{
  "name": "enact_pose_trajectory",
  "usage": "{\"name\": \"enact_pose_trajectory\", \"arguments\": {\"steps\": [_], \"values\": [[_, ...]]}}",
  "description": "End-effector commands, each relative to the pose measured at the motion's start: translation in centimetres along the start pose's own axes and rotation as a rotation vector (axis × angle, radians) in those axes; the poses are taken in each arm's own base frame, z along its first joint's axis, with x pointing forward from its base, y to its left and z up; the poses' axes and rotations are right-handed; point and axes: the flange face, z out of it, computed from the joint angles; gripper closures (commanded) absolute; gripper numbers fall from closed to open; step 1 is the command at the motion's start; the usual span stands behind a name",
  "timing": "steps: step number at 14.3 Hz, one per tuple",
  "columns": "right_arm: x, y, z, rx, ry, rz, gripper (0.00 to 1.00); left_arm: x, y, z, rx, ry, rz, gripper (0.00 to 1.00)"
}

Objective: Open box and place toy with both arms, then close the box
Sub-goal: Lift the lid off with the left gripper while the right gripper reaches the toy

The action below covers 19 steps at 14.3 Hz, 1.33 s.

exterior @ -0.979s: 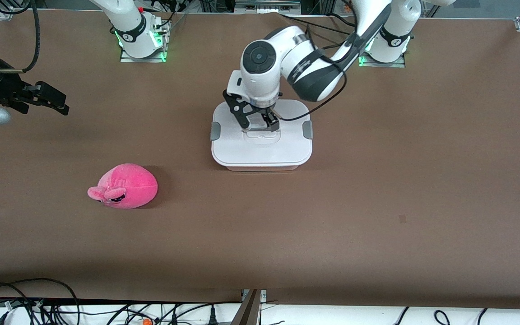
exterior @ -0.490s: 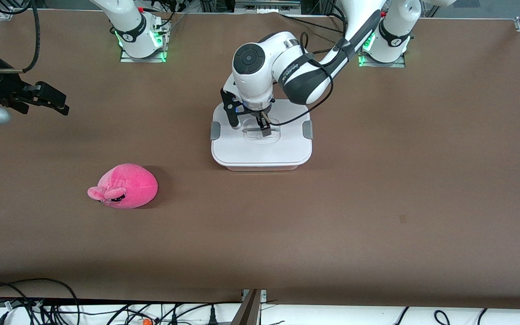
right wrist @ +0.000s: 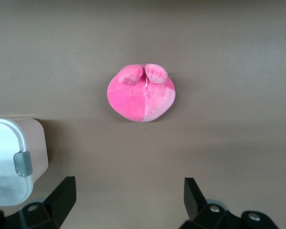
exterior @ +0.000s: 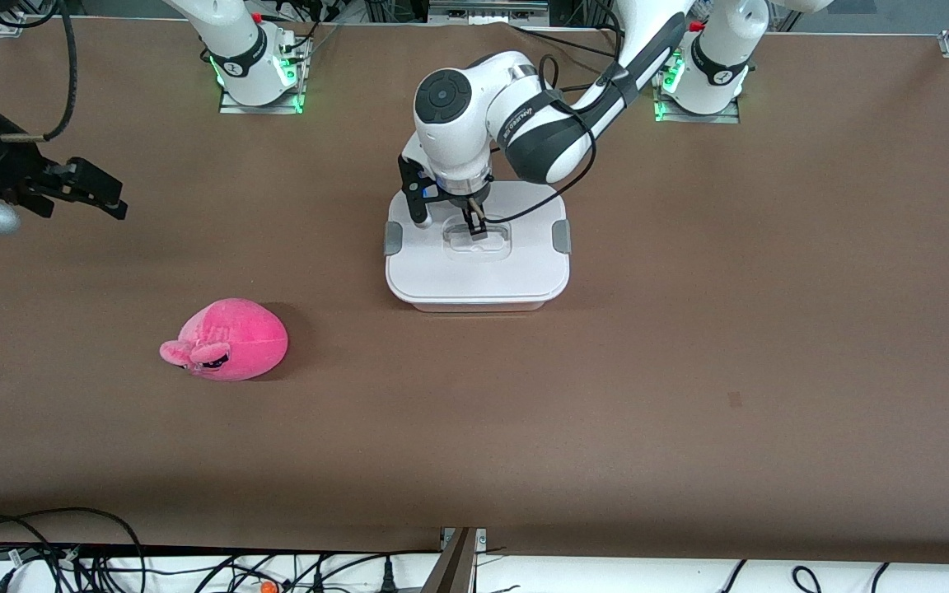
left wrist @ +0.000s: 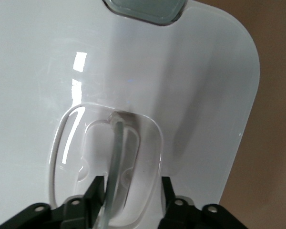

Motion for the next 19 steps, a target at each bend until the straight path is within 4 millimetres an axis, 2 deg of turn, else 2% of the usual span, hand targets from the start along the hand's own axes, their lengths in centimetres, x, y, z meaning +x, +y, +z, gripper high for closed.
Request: {"name": "enact_pose_trajectory", "arguments": {"steps": [1,2,5,6,9,10,12,14,16,18,19], "values": [[1.6,-0.6,2.1,-0.009,-0.008,0.001,0.0,0.3,-0.4,-0.2,0.011,-0.006,0.013,1.0],[2.5,-0.4,3.4,-0.01,-0.011,-0.003,0.0,0.2,-0.7,-0.3,0.01,-0.003,0.012,1.0],[4.9,-0.2,9.1,-0.019,-0.085,-0.04,0.0,0.1,-1.0,-0.7,0.005,0.003,0.004,1.0],[5.5,-0.7,10.6,-0.021,-0.09,-0.073,0.0,0.0,-1.3,-0.7,0.006,0.005,0.001,1.0],[6.7,-1.1,12.1,-0.016,-0.055,-0.076,0.0,-0.8,-2.9,-2.1,-0.032,0.014,-0.041,1.0],[7.2,-1.3,13.9,-0.019,-0.077,-0.085,0.0,-1.3,-3.2,-2.2,-0.059,-0.001,-0.055,1.0],[8.0,-1.7,17.3,-0.021,-0.107,-0.088,0.0,-1.5,-3.9,-4.3,-0.085,0.024,-0.084,1.0],[8.5,-2.0,21.2,-0.021,-0.117,-0.088,0.0,-2.1,-3.7,-4.9,-0.11,-0.032,-0.085,1.0],[7.7,-1.6,24.6,-0.016,-0.119,-0.078,0.0,-3.6,-4.7,-6.9,-0.125,-0.073,-0.099,1.0],[7.2,-1.4,26.5,-0.012,-0.083,-0.075,0.0,-6.2,-7.1,-8.5,-0.156,-0.114,-0.115,1.0],[7.3,-1.4,27.1,-0.011,-0.066,-0.074,0.0,-7.6,-7.7,-9.1,-0.19,-0.147,-0.114,1.0]]}}
